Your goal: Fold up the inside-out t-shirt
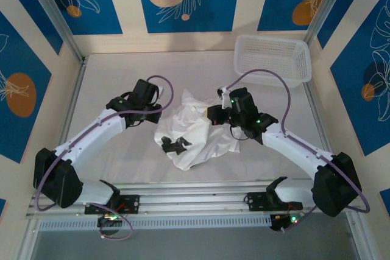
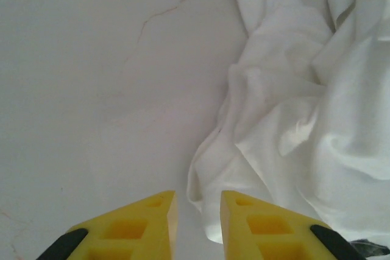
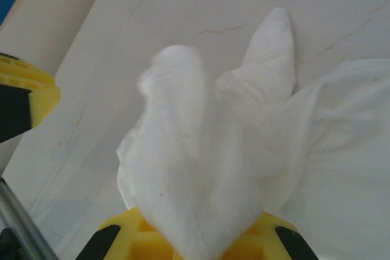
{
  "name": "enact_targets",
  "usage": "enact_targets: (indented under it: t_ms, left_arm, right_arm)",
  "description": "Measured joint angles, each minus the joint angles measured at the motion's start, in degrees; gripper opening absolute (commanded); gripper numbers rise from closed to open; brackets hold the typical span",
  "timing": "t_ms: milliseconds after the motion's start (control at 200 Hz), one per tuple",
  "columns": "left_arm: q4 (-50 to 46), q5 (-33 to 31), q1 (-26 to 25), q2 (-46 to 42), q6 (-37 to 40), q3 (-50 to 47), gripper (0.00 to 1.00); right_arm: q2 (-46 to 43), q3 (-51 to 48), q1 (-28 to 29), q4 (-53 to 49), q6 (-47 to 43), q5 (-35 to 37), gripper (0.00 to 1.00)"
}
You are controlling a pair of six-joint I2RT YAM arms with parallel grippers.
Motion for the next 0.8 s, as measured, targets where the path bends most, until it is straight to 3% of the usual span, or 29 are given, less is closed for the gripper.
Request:
enact_targets:
  t_ms: [120, 270, 335, 440, 510, 615, 800]
  left_arm:
    - [7.2, 11.7, 0.2, -3.0, -2.6, -3.9, 0.37]
    - [18.9, 26.9, 0.1, -3.0, -12.9, -7.9, 0.52]
    - [22.1, 29.7, -0.5, -1.0, -15.4, -7.9, 0.57]
    - [25.9, 31.7, -1.3, 2.1, -17.7, -7.9, 0.74]
    - [28.5, 32.5, -1.7, 4.2, -18.1, -7.9, 0.77]
    - [31.6, 32.9, -1.7, 7.8, -18.6, -7.7, 0.72]
    - [32.8, 29.3, -1.4, 13.2, -21.5, -7.0, 0.37]
  right_arm:
    - [0.1, -1.2, 0.4, 0.5, 1.5, -3.0, 0.00]
    - [0.7, -1.5, 0.5, 1.0, 2.6, -4.7, 0.00]
    - [1.0, -1.5, 0.5, 1.2, 3.0, -5.4, 0.00]
    - [1.0, -1.4, 0.6, 1.4, 3.6, -6.5, 0.00]
    - [1.0, -1.2, 0.8, 1.5, 4.0, -7.2, 0.00]
    - [1.0, -0.7, 1.3, 1.5, 4.6, -7.9, 0.00]
    - [1.0, -0.4, 1.6, 1.9, 6.2, -8.9, 0.00]
